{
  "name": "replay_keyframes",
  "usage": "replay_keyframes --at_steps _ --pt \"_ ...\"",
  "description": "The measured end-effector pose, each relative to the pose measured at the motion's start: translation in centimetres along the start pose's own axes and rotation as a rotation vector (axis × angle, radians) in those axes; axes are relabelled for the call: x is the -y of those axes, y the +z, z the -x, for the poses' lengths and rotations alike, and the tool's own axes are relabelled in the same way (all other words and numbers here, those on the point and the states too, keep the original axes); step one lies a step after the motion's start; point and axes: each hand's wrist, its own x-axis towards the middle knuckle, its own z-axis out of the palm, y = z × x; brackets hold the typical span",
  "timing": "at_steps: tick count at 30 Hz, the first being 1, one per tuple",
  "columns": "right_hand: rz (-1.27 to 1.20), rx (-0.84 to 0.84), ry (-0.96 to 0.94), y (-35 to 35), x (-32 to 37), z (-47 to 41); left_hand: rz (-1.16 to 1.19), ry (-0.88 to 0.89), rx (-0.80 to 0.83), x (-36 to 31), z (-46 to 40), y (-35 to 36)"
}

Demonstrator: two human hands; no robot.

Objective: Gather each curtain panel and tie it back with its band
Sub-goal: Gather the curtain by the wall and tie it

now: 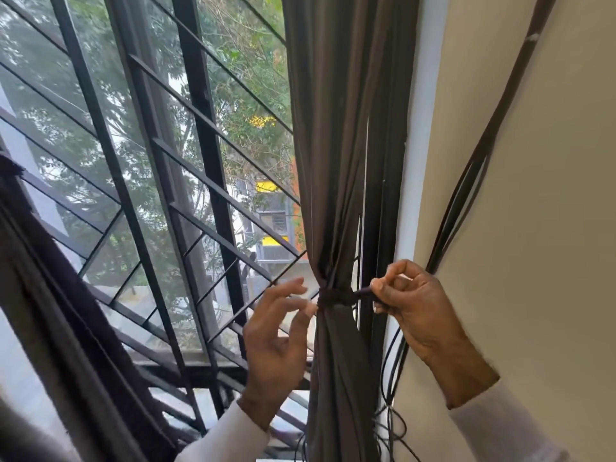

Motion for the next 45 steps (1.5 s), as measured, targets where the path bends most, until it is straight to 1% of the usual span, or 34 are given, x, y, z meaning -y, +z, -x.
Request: replay_keyframes --at_steps 4,6,8,10,12,14,17,20,23,25,26,29,31,33,35,37,38,42,45 --pt "-0.014 -0.074 -0.072 -0.1 -0.5 -0.5 0.233 -0.252 -0.048 -0.6 0.0 -0.7" --pt "-0.014 -0.09 -0.081 -0.2 -0.7 -0.8 0.273 -0.347 -0.077 -0.5 0.1 -1.2" --pt "-0.026 -0.089 -0.07 -0.3 -1.0 -0.8 0.286 -0.426 -0.055 -0.1 0.3 -1.9" --pt "-0.037 -0.06 -0.036 -0.5 -1.2 -0.5 0.34 -0.483 0.035 0.5 0.3 -2.5" --pt "0.038 0.012 -0.007 -0.9 -1.9 -0.2 0.355 -0.479 0.161 1.1 0.2 -3.0" --pt "0.162 0.106 0.003 -1.0 -2.9 0.3 0.341 -0.48 0.296 1.7 0.2 -3.1" --pt "0.239 0.227 0.051 -0.9 -4.9 1.3 0.235 -0.564 0.445 3.0 1.0 -2.5" --pt "0.229 0.298 0.112 -1.4 -6.5 1.4 0.068 -0.568 0.482 4.7 2.2 -1.7" --pt "0.311 0.261 0.099 -1.6 -7.7 0.6 0.036 -0.559 0.494 5.8 2.8 -1.1" --pt "0.355 0.162 0.066 -1.7 -8.2 -0.2 0.009 -0.531 0.499 6.3 2.9 -0.8" --pt "0.381 0.083 0.047 -2.0 -8.3 -0.7 -0.027 -0.508 0.481 6.5 2.7 -0.7" --pt "0.482 -0.132 -0.054 -2.9 -8.1 -1.8 -0.152 -0.458 0.365 7.5 1.5 -1.1" --pt "0.54 -0.197 -0.112 -3.2 -8.0 -2.2 -0.207 -0.437 0.343 7.8 0.7 -1.2" --pt "0.527 -0.177 -0.101 -2.8 -8.0 -2.2 -0.202 -0.452 0.388 7.9 0.6 -0.6" --pt "0.484 -0.075 -0.054 -2.2 -8.5 -1.7 -0.13 -0.476 0.467 8.0 1.3 0.3" --pt "0.473 -0.003 -0.031 -1.9 -9.0 -1.0 -0.078 -0.458 0.536 8.1 2.3 0.9" --pt "0.467 -0.007 -0.021 -2.0 -9.2 -0.8 -0.066 -0.452 0.548 8.1 2.7 0.9" --pt "0.473 -0.122 -0.054 -3.1 -9.1 -0.9 -0.063 -0.467 0.524 8.1 2.9 1.0" --pt "0.506 -0.018 -0.044 -2.7 -9.5 -0.4 -0.068 -0.465 0.563 7.8 3.0 1.6"
